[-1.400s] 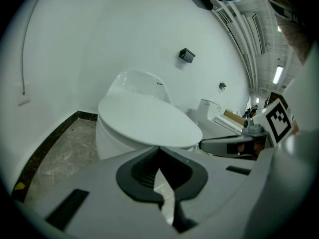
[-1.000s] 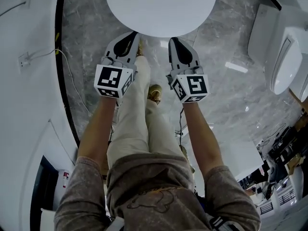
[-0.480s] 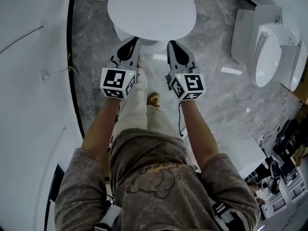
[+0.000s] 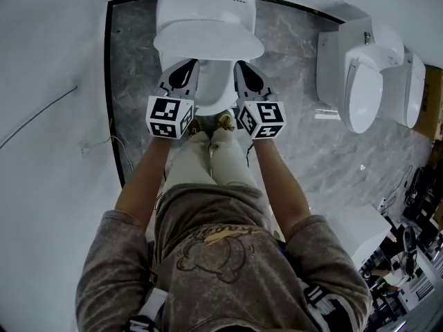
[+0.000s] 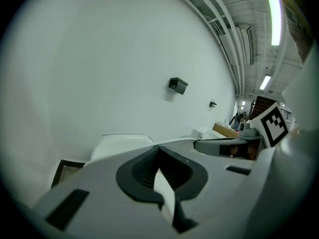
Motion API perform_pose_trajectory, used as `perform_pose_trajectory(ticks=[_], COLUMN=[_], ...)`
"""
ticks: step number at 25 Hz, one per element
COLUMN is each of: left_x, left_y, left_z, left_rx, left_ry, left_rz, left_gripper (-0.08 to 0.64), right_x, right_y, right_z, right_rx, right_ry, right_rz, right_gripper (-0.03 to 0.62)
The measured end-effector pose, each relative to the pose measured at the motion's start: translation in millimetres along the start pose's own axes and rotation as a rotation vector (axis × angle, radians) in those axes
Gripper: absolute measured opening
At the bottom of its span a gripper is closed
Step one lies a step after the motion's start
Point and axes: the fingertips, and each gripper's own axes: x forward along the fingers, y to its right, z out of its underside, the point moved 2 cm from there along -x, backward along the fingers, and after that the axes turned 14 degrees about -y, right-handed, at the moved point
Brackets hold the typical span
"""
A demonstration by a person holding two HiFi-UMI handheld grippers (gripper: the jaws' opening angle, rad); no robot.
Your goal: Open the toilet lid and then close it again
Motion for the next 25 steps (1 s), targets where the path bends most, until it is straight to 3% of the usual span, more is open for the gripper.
perform_pose_trajectory(ticks=[13, 25], left_x=[64, 100], left_y=[-50, -88], left_z=[-120, -167], left_rx=[0.005, -0.010], left_ry=[0.030, 0.076], left_rz=[-0.050, -0.083], left_gripper=[0.009, 0.009], right_x=[67, 116], right_y=[49, 74], right_z=[-116, -167], right_rx=[-0.075, -0.104], right_ry=[-0.008, 0.007], right_rz=[-0.060, -0.093], right_gripper=[0.026, 0.026])
